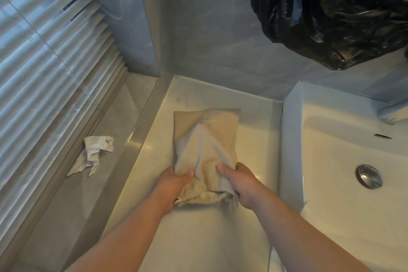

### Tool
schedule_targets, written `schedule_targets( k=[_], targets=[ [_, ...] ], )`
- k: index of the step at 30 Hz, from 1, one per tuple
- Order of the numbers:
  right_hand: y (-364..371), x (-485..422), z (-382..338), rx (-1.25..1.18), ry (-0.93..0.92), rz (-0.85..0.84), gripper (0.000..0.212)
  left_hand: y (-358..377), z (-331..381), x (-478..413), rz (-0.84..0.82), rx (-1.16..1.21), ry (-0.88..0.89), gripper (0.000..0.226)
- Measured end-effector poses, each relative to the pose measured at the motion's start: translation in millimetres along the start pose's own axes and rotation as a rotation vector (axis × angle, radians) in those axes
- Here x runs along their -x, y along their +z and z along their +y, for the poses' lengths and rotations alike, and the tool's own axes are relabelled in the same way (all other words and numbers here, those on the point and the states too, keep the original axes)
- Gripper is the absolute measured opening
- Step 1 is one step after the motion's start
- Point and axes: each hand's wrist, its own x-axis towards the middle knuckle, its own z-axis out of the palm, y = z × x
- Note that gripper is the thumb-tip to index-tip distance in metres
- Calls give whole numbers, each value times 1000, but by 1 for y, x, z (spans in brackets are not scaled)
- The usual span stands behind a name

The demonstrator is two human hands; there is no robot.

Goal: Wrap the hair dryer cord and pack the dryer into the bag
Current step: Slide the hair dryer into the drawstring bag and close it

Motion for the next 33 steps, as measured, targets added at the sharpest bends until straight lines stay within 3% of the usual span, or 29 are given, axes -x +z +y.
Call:
schedule_targets(
  k=[4, 7, 9, 14, 18, 24, 29, 33],
  targets=[
    [-13, -3, 7, -50, 10, 30, 38, -3, 5, 0, 47, -106, 143, 18],
    [-14, -5, 23, 97, -5, 28, 61, -8, -2, -3, 45, -189, 105, 22],
    [-15, -1, 32, 145, -23, -5, 55, -13, -4, -6, 9, -247, 42, 31],
    [-21, 2, 33, 247, -53, -61, 43, -14, 8, -10, -70, 73, -168, 44],
    [-18, 0, 35, 269, -83, -81, 47, -8, 10, -14, -34, 50, -135, 51],
    [-14, 4, 35, 242, -130, 2, 21, -4, 4, -12, 80, -29, -9, 25],
    [-4, 4, 37, 299, -150, 189, 34, -4, 9, -13, 123, -101, 42, 23],
    [-8, 13, 40, 299, -93, 147, 38, -11, 10, -3, 42, -144, 30, 19]
  ],
)
